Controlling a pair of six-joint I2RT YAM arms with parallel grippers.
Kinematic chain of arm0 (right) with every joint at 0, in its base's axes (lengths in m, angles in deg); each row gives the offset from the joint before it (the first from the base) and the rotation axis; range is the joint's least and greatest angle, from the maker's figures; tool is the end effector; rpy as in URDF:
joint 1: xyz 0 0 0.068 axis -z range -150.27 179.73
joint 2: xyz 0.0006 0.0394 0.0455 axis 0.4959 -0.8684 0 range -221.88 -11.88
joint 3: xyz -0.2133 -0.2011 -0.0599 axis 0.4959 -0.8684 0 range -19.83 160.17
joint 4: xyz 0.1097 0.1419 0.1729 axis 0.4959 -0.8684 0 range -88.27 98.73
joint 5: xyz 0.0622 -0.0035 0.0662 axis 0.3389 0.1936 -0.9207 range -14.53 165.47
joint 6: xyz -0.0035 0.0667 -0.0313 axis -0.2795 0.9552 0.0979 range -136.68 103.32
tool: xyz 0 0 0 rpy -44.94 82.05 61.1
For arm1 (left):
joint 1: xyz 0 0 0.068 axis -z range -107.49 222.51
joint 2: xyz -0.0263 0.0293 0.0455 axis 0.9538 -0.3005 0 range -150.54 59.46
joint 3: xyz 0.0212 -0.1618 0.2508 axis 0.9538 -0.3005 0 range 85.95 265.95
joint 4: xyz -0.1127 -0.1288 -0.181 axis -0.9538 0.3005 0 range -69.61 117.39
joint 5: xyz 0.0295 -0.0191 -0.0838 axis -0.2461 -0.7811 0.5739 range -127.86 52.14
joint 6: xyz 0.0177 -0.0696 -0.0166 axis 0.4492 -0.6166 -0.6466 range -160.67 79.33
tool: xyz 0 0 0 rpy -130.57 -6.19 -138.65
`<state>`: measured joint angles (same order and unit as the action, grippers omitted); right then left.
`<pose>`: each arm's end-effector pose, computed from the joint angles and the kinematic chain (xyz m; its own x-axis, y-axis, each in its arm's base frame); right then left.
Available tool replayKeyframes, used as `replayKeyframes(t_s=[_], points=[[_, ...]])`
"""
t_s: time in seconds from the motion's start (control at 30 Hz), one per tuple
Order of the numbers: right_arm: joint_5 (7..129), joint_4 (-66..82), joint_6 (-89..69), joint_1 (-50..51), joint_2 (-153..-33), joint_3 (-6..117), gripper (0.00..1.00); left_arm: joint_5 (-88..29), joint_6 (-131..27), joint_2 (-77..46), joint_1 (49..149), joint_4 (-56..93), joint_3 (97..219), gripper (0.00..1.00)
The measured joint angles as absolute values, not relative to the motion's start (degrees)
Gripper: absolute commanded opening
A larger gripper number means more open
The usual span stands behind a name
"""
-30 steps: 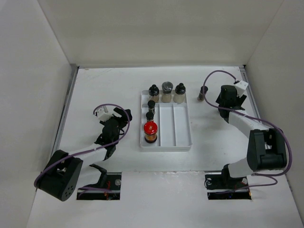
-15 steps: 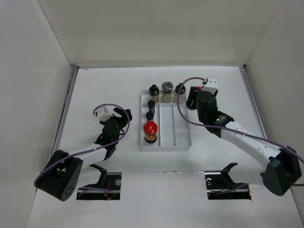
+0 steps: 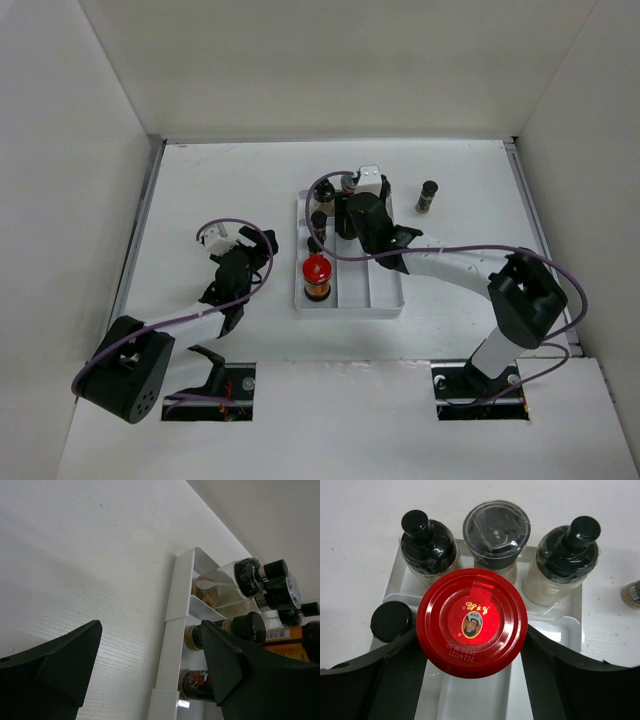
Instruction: Organize the condiment bottles
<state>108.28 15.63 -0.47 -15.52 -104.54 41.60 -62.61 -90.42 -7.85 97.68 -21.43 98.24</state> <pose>0.2895 0.2446 0.2837 -0.3483 -0.0180 -0.9372 -0.1585 0.9865 0.0400 0.2067 -0.0687 0.1970 -0.1467 -0.6970 -0.7020 -0.1466 0.7171 -0.6814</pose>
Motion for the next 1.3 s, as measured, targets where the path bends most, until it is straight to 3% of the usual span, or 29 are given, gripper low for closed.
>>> replayKeyframes(t_s=[0.47,0.7,0.87,0.93,0.97,1.07,1.13,1.2,1.3], points=[[109.33,17.75,-0.19,-15.44,-110.31,41.84,0.68,-62.57,-90.42,-7.85,97.68,-21.43,98.24,0.79],[110.16,21.22,0.73,-15.39,-110.73,41.84,0.93,-62.42,-90.42,-7.85,97.68,-21.43,98.24,0.79],[110.21,21.22,0.71,-15.35,-106.22,41.43,0.97,-62.39,-90.42,-7.85,97.68,-21.43,98.24,0.79],[110.10,21.38,0.86,-14.98,-102.16,40.16,0.89,-62.39,-90.42,-7.85,97.68,-21.46,98.24,0.79],[110.08,21.44,0.84,-14.60,-99.82,39.31,0.80,-62.39,-90.42,-7.85,97.68,-21.43,98.24,0.79],[109.55,22.38,1.39,-10.74,-93.88,36.66,0.38,-62.37,-90.42,-7.85,97.68,-21.43,98.24,0.77],[109.42,22.93,2.20,-5.64,-91.80,35.18,0.34,-62.37,-90.40,-7.85,97.68,-21.43,98.24,0.76],[109.49,22.64,2.85,0.08,-91.49,34.41,0.40,-62.37,-90.38,-7.85,97.68,-21.43,98.24,0.75],[108.98,21.94,3.36,8.30,-93.46,34.48,0.72,-62.35,-90.38,-7.85,97.68,-21.43,98.24,0.75]])
